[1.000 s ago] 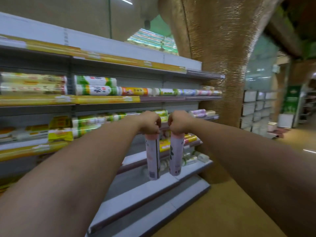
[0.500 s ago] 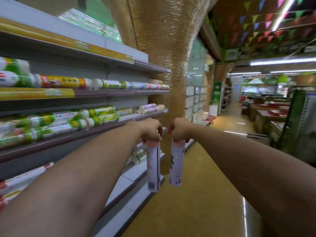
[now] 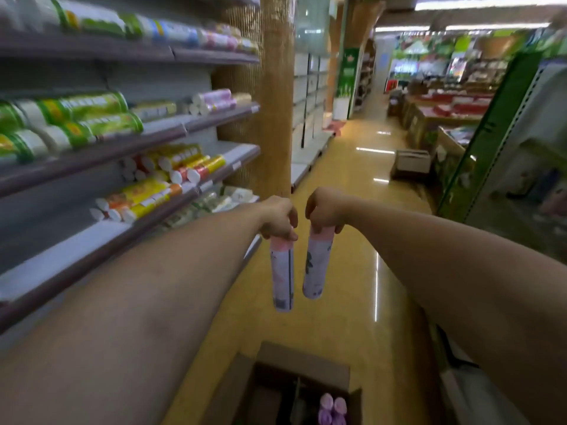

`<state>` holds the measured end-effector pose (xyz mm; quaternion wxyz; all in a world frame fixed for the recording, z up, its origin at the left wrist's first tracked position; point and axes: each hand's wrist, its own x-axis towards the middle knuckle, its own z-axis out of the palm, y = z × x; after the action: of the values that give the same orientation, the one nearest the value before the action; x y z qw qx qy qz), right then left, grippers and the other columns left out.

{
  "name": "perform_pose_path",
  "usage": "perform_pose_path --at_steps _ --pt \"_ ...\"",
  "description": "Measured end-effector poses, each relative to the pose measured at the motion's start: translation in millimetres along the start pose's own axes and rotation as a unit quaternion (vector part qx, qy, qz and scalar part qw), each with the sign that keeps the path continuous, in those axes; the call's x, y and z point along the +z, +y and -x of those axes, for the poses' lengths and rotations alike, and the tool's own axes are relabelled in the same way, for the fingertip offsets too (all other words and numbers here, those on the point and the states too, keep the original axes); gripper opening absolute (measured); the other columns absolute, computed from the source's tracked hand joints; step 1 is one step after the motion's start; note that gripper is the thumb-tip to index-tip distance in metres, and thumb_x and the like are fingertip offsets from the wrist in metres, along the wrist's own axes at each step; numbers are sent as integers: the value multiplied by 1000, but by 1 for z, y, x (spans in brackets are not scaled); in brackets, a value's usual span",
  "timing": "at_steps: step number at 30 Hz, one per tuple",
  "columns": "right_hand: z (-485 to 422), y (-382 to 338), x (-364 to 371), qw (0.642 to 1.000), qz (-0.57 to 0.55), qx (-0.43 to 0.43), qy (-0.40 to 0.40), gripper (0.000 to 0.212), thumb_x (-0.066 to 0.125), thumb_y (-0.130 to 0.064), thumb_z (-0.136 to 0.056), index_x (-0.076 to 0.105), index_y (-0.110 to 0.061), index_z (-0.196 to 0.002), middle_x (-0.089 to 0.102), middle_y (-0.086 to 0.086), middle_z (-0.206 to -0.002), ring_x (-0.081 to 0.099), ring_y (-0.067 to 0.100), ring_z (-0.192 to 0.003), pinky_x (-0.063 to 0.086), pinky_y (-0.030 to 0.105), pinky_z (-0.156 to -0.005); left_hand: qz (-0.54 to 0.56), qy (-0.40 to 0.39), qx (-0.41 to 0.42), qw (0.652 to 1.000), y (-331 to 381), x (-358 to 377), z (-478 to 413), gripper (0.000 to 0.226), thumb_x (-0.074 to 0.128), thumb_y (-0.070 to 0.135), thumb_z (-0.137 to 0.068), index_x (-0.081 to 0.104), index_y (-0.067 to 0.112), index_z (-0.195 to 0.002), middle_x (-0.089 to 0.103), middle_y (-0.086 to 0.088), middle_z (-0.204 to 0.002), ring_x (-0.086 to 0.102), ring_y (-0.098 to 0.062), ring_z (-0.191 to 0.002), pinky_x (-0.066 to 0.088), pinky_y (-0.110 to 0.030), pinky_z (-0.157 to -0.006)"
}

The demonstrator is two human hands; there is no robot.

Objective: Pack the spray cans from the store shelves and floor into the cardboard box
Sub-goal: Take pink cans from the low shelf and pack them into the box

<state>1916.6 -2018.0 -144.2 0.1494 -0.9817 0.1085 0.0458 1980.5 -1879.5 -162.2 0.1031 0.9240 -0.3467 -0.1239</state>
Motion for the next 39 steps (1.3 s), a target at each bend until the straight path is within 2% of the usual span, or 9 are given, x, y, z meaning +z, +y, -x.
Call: perform_pose_path --at_steps 3,8,11,14,20,23,27,30,39 --pt "-27 21 32 999 -3 9 -36 34 79 -5 -79 71 -4 -112 66 15 -92 69 33 -79 64 48 -62 24 -34 -18 999 -10 38 -27 38 76 34 -90 66 17 -122 61 -5 -119 65 -20 -91 50 -24 -56" --pt "-64 54 102 995 7 -2 -97 32 77 -7 -80 72 -2 -112 70 17 -89 69 29 -66 63 45 -59 58 -93 -63 992 -24 102 -67 45 82 27 -85 66 15 -125 59 1 -95 64 -16 -74 56 -27 -59" --pt "-87 79 153 990 30 -20 -138 28 74 -9 -82 71 -4 -110 64 9 -81 56 18 -56 54 35 -53 56 -127 -83 987 -31 153 -98 56 81 23 -81 61 14 -133 62 -6 -110 67 -23 -88 61 -36 -70" --pt "-101 107 208 981 48 -32 -185 19 69 -11 -85 70 -5 -103 65 8 -89 60 23 -73 47 32 -57 41 -149 -99 983 -34 208 -120 52 74 19 -83 61 10 -133 63 -9 -118 63 -26 -102 60 -42 -84" --pt "-121 164 310 969 -1 -31 -246 32 67 -19 -85 68 -4 -114 66 16 -113 62 32 -105 56 40 -86 54 -198 -126 971 -49 316 -144 10 66 17 -81 64 15 -91 64 -9 -94 60 -29 -87 52 -36 -69" --pt "-128 186 360 964 -26 -30 -262 34 65 -25 -87 69 -4 -112 63 21 -114 59 36 -110 53 40 -86 50 -230 -146 961 -54 369 -151 18 74 29 -82 67 15 -92 64 -3 -94 64 -23 -92 37 -28 -54" --pt "-130 211 420 962 -52 -18 -266 28 65 -23 -86 72 -6 -107 64 20 -107 61 36 -104 52 36 -78 115 -238 -160 951 -64 439 -152 31 86 33 -72 65 13 -83 59 -6 -95 62 -28 -97 55 -38 -75" --pt "-128 227 471 959 -81 12 -272 22 67 -22 -86 73 -10 -104 63 17 -110 60 35 -103 50 36 -79 134 -225 -215 941 -71 496 -140 27 79 30 -82 61 14 -95 45 -10 -109 55 -31 -93 53 -42 -85" --pt "-137 268 596 949 -93 -8 -301 25 73 -19 -85 69 -16 -110 56 13 -119 52 33 -112 44 36 -89 174 -172 -270 931 -85 627 -132 11 69 18 -85 63 10 -89 61 -11 -95 60 -33 -86 38 -33 -67"
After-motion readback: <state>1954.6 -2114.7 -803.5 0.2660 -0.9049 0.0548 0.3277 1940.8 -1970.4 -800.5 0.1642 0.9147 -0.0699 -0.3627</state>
